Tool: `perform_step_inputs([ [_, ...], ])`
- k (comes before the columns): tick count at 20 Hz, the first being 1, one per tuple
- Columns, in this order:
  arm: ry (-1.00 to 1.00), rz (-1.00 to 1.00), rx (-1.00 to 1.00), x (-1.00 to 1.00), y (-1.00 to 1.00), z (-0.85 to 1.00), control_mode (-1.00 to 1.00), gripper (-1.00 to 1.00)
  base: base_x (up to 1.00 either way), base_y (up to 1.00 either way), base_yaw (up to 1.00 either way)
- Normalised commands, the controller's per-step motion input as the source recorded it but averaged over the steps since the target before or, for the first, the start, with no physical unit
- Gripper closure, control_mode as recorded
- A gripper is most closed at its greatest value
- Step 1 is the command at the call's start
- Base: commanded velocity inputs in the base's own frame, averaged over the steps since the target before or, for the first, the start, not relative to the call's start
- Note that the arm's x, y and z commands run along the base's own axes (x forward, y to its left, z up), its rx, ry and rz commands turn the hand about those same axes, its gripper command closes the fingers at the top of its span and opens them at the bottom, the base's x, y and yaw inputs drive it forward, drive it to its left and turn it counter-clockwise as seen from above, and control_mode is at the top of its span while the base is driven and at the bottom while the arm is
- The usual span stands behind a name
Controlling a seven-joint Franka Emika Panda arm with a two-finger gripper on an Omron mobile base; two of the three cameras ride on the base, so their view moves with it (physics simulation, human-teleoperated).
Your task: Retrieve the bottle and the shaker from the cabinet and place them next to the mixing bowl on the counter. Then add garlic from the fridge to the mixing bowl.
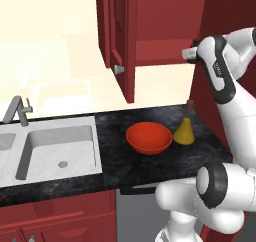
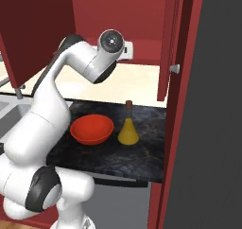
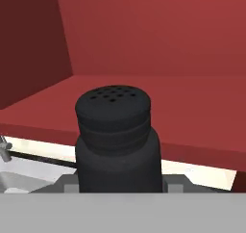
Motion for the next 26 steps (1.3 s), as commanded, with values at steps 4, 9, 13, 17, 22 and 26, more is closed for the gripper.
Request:
perform_step_inputs([
  [4,-0.11,-0.12,0.00,-0.78,0.00,0.05,-1.00,1.00,0.00,0.00,0.00],
  [9,0.00,-0.15,-0.01,-0.50,0.00,-0.18,-1.00,1.00,0.00,0.00,0.00],
  [13,0.00,-0.13,-0.03,-0.31,0.00,-0.24,-1.00,1.00,0.00,0.00,0.00],
  [17,0.03,-0.12,-0.03,-0.33,0.00,-0.33,-1.00,1.00,0.00,0.00,0.00],
  [22,0.03,-0.13,-0.06,-0.24,0.00,-0.45,-1.00,1.00,0.00,0.00,0.00],
  [26,0.03,-0.12,-0.04,-0.26,-0.02,-0.75,-1.00,1.00,0.00,0.00,0.00],
])
